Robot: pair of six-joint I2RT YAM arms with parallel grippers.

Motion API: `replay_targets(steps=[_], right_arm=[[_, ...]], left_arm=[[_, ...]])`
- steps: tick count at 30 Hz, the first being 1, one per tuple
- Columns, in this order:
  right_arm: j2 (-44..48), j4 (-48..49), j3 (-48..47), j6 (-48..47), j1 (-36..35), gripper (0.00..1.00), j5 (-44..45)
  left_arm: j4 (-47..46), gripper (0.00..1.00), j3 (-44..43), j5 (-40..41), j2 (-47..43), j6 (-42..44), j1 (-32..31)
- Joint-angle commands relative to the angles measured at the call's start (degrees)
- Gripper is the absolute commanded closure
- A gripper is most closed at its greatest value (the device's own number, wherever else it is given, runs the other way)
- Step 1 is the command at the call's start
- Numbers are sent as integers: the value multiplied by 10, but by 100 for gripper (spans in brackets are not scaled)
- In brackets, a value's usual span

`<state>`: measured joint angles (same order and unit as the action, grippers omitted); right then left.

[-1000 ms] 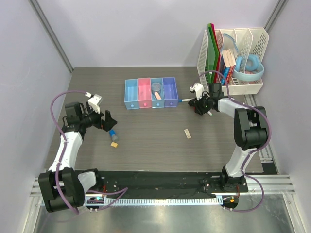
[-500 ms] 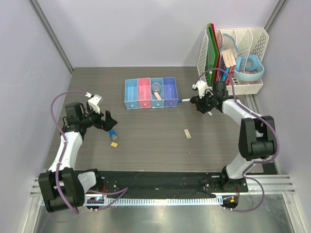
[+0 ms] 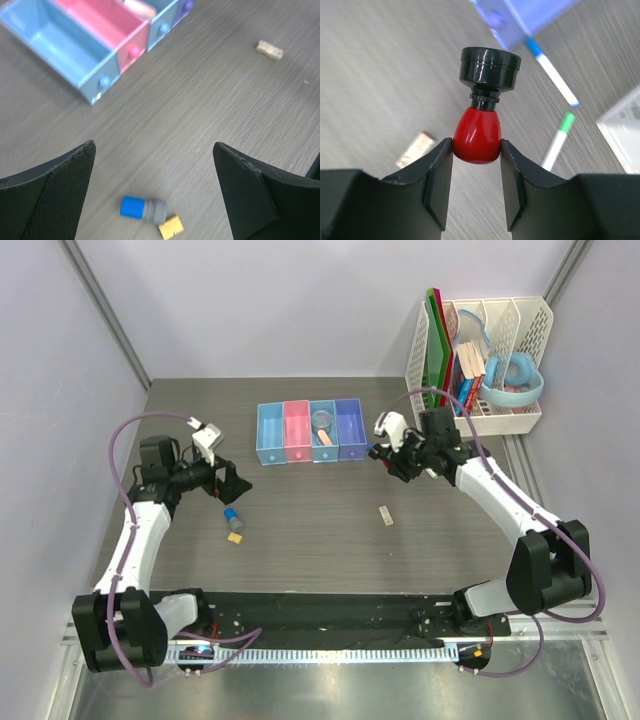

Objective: Sort the stationery into containers
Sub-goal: Pick up the stationery from the center of the board.

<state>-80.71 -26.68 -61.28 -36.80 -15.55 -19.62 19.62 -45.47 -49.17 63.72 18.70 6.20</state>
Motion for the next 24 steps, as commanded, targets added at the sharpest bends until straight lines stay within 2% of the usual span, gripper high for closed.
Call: replay_targets(steps=[1,3,10,24], right_arm=[[16,-22,-32,8,-76,64,10],[12,-27,-38,18,-113,64,13],[-2,-28,-70,42,-185,64,15],[-45,-19,-112,58,-251,64,40]], left_arm=[[3,0,-74,-2,16,-1,-57],[-2,0,-98,4,30,-11,-100],[-45,0,-144,0,87,-68,-147],[-32,0,-211,-63,176,-107,-227]])
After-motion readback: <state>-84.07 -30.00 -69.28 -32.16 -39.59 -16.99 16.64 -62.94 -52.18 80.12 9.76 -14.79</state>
